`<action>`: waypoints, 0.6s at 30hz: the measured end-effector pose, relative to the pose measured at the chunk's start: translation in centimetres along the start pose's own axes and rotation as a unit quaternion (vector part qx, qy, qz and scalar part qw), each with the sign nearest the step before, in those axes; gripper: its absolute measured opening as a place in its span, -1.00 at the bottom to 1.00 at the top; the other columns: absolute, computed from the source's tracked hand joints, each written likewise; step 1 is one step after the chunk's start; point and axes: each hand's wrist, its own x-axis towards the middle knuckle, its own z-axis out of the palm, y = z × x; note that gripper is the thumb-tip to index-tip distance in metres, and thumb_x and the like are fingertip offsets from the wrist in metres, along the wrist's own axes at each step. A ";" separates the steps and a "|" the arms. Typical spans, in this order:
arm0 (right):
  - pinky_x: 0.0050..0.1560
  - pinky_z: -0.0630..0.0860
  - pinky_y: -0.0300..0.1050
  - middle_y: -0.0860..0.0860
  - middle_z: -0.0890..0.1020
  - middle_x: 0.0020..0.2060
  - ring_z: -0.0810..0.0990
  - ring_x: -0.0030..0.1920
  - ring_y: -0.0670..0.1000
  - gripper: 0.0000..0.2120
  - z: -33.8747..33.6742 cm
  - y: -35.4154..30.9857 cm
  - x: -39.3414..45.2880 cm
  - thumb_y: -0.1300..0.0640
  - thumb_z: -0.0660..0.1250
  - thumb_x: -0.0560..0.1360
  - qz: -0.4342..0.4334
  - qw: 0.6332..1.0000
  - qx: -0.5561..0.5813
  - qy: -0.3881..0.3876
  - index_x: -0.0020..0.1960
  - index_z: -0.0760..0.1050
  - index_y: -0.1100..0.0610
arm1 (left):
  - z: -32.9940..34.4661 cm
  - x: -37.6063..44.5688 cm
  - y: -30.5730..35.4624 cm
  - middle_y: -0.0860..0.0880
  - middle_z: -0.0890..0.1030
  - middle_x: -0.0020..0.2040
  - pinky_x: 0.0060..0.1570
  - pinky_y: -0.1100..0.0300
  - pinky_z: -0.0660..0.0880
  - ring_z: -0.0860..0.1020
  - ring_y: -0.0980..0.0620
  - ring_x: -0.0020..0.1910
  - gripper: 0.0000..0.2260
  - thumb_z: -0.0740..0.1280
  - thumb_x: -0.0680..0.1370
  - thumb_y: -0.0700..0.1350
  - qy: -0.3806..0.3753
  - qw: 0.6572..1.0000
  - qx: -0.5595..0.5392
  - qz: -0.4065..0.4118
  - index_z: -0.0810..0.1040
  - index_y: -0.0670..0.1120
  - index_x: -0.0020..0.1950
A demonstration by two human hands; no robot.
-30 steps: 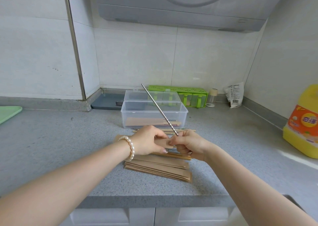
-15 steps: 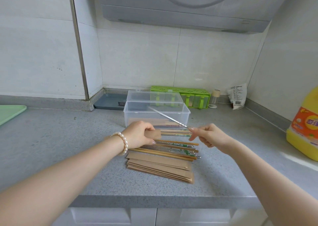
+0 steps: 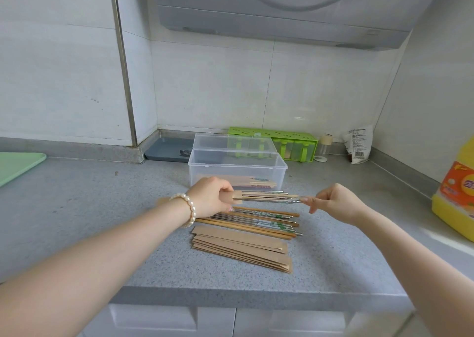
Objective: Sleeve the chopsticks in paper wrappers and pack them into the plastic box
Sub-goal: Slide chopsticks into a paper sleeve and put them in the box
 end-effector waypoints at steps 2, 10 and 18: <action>-0.45 0.14 -0.20 -0.09 0.17 -0.67 0.13 -0.61 -0.06 -0.57 0.2 -0.3 0.0 -0.25 0.32 0.37 0.004 1.000 -0.008 0.002 -0.31 0.66 0.11 | 0.0 0.0 0.1 0.04 0.56 0.09 0.00 0.24 0.43 0.48 0.08 0.01 -0.63 0.47 0.40 -0.02 -0.002 1.000 0.006 -0.001 0.53 -0.01 0.17; -0.43 0.18 -0.17 -0.08 0.20 -0.70 0.20 -0.57 -0.04 -0.52 1.2 -2.5 0.1 -0.31 0.29 0.34 -0.016 0.999 -0.046 -0.011 -0.29 0.67 0.10 | 0.2 -0.1 1.2 0.00 0.54 0.11 0.06 0.19 0.44 0.49 0.03 0.08 -0.65 0.48 0.39 -0.04 -0.015 1.000 0.002 0.008 0.54 -0.05 0.14; -0.47 0.16 -0.19 -0.03 0.31 -0.60 0.26 -0.53 -0.04 -0.49 1.7 -2.9 0.9 -0.26 0.39 0.33 -0.011 0.997 -0.079 0.011 -0.28 0.62 0.23 | -0.7 -0.3 2.1 -0.02 0.66 -0.14 -0.08 0.26 0.55 0.65 0.04 -0.13 -0.86 0.40 0.47 -0.12 -0.099 0.988 -0.117 -0.015 0.60 -0.15 -0.02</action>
